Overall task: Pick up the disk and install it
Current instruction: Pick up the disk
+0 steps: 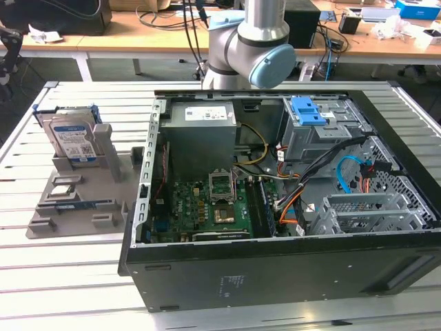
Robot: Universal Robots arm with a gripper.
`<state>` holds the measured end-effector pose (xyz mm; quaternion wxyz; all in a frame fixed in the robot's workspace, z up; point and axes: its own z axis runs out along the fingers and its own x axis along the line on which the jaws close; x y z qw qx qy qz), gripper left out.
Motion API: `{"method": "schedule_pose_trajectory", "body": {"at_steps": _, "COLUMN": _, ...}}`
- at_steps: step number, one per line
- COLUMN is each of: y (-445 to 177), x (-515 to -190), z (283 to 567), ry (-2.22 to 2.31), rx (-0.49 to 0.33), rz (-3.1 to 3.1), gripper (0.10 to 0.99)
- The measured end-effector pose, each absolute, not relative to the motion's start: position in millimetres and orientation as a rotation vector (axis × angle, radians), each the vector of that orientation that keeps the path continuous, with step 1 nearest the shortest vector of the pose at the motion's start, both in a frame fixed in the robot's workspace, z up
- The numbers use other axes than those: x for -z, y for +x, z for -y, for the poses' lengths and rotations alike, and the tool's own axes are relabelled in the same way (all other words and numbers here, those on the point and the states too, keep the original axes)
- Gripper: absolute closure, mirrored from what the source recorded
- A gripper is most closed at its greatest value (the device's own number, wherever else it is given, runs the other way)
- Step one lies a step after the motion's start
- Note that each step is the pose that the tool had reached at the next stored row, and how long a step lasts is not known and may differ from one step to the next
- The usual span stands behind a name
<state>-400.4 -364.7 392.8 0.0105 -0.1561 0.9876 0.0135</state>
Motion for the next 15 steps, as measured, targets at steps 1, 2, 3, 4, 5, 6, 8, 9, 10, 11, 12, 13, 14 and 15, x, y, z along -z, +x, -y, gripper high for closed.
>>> {"method": "schedule_pose_trajectory", "body": {"at_steps": 1, "y": -400.4, "x": -392.8, "z": 364.7, "ry": -0.511, "rx": -0.043, "rz": -3.078, "gripper": 0.980}}
{"method": "schedule_pose_trajectory", "body": {"at_steps": 2, "y": -400.4, "x": -392.8, "z": 364.7, "ry": -0.536, "rx": -0.043, "rz": -3.074, "gripper": 0.980}}
{"method": "schedule_pose_trajectory", "body": {"at_steps": 3, "y": -400.4, "x": -392.8, "z": 364.7, "ry": -0.561, "rx": -0.043, "rz": -3.070, "gripper": 0.980}}
{"method": "schedule_pose_trajectory", "body": {"at_steps": 4, "y": -400.4, "x": -392.8, "z": 364.7, "ry": -0.587, "rx": -0.043, "rz": -3.066, "gripper": 0.980}}
{"method": "schedule_pose_trajectory", "body": {"at_steps": 5, "y": -400.4, "x": -392.8, "z": 364.7, "ry": -0.625, "rx": -0.044, "rz": -3.058, "gripper": 0.980}}
{"method": "schedule_pose_trajectory", "body": {"at_steps": 6, "y": -400.4, "x": -392.8, "z": 364.7, "ry": -0.651, "rx": -0.044, "rz": -3.053, "gripper": 0.980}}
{"method": "schedule_pose_trajectory", "body": {"at_steps": 8, "y": -400.4, "x": -392.8, "z": 364.7, "ry": -0.696, "rx": -0.044, "rz": -3.044, "gripper": 0.980}}
{"method": "schedule_pose_trajectory", "body": {"at_steps": 9, "y": -400.4, "x": -392.8, "z": 364.7, "ry": -0.726, "rx": -0.045, "rz": -3.037, "gripper": 0.980}}
{"method": "schedule_pose_trajectory", "body": {"at_steps": 10, "y": -400.4, "x": -392.8, "z": 364.7, "ry": -0.769, "rx": -0.045, "rz": -3.027, "gripper": 0.980}}
{"method": "schedule_pose_trajectory", "body": {"at_steps": 11, "y": -400.4, "x": -392.8, "z": 364.7, "ry": -0.791, "rx": -0.045, "rz": -3.021, "gripper": 0.980}}
{"method": "schedule_pose_trajectory", "body": {"at_steps": 12, "y": -400.4, "x": -392.8, "z": 364.7, "ry": -0.817, "rx": -0.046, "rz": -3.015, "gripper": 0.980}}
{"method": "schedule_pose_trajectory", "body": {"at_steps": 13, "y": -400.4, "x": -392.8, "z": 364.7, "ry": -0.843, "rx": -0.046, "rz": -3.008, "gripper": 0.980}}
{"method": "schedule_pose_trajectory", "body": {"at_steps": 14, "y": -400.4, "x": -392.8, "z": 364.7, "ry": -0.865, "rx": -0.046, "rz": -3.002, "gripper": 0.980}}
{"method": "schedule_pose_trajectory", "body": {"at_steps": 15, "y": -400.4, "x": -392.8, "z": 364.7, "ry": -0.895, "rx": -0.046, "rz": -2.993, "gripper": 0.980}}
